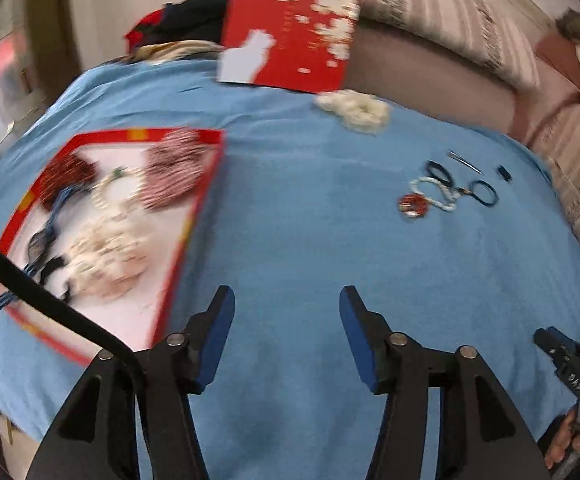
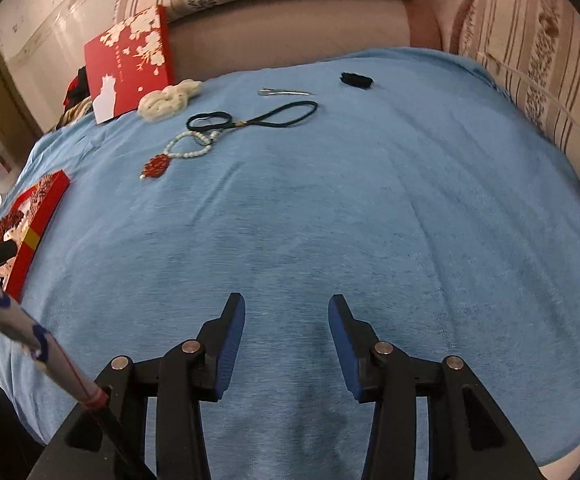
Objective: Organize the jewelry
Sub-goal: 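Withdraw both tools from the tray back toward the remaining jewelry, then grasp the red bead bracelet with the left tool and lift it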
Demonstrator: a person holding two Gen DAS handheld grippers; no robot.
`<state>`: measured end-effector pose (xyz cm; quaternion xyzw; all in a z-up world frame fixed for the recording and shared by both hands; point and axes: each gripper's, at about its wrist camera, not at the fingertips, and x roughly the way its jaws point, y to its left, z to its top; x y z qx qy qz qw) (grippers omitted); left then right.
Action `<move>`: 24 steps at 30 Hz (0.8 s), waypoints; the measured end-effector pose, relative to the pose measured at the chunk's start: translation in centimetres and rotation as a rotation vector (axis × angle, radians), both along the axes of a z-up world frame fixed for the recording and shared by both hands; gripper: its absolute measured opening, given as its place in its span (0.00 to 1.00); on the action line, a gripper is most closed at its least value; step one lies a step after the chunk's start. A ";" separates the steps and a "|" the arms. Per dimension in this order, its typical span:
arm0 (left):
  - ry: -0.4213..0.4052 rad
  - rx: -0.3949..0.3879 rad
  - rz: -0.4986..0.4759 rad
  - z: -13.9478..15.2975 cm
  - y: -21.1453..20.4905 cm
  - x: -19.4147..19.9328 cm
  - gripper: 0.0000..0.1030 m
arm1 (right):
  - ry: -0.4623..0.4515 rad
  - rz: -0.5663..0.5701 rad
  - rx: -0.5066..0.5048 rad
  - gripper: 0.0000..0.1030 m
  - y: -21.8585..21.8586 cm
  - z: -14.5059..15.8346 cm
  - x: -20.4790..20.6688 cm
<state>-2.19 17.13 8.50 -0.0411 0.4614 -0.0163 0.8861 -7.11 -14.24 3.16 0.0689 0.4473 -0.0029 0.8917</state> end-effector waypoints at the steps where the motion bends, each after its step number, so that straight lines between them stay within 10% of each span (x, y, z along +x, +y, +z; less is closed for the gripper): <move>1: 0.006 -0.004 -0.019 -0.1 -1.0 0.7 0.52 | 0.000 0.000 0.008 0.46 -0.4 -0.2 0.0; 16: 0.053 -0.006 -0.256 -4.7 -12.4 12.5 0.51 | -0.024 -0.022 0.107 0.47 -3.4 -1.8 3.2; 20: 0.107 0.031 -0.270 -6.4 -14.0 14.7 0.08 | -0.030 -0.028 0.120 0.47 -3.8 -2.0 3.5; 24: 0.081 -0.079 -0.256 -4.4 -12.0 13.3 0.07 | -0.035 -0.024 0.121 0.47 -4.1 -2.0 3.4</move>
